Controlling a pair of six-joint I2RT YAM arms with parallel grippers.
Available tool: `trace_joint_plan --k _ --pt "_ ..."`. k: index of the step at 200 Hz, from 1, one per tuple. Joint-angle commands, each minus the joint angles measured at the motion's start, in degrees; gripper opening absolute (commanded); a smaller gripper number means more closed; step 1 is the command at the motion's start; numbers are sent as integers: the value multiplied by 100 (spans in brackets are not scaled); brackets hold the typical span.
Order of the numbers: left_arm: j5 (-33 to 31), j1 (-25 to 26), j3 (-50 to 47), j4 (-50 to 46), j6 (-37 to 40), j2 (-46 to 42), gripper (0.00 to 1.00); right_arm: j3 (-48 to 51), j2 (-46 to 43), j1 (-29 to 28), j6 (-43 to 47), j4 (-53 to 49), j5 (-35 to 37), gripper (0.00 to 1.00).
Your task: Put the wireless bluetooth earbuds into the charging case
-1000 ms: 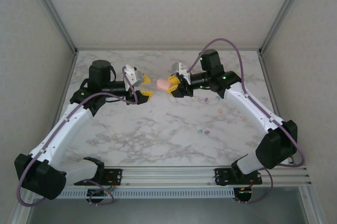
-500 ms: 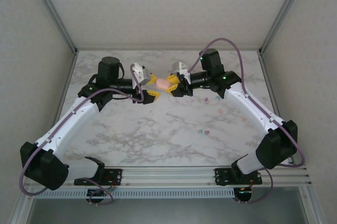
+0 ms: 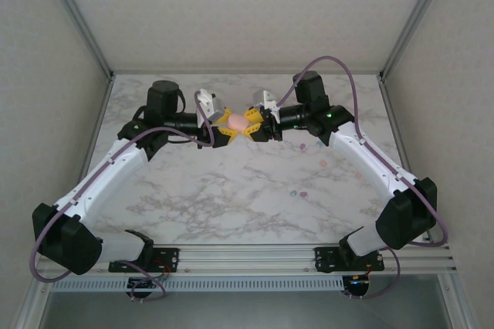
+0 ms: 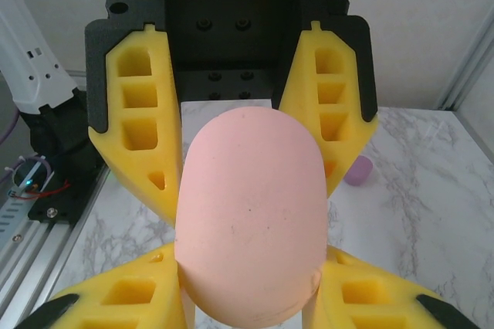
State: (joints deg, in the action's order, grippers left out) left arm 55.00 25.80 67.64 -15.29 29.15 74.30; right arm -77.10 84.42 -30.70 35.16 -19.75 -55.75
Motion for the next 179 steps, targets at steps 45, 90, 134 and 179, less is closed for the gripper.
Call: trace_joint_plan --k 45,90,134,179 --pt "236 206 204 -59 -33 68 48 99 -211 -86 -265 503 29 34" --pt "211 206 206 -143 57 24 42 141 -258 -90 -266 497 106 34" --pt "165 202 128 -172 125 -39 39 239 -342 -73 -484 690 117 35" --pt "151 193 131 -205 170 -30 51 279 -387 -60 -511 674 141 34"
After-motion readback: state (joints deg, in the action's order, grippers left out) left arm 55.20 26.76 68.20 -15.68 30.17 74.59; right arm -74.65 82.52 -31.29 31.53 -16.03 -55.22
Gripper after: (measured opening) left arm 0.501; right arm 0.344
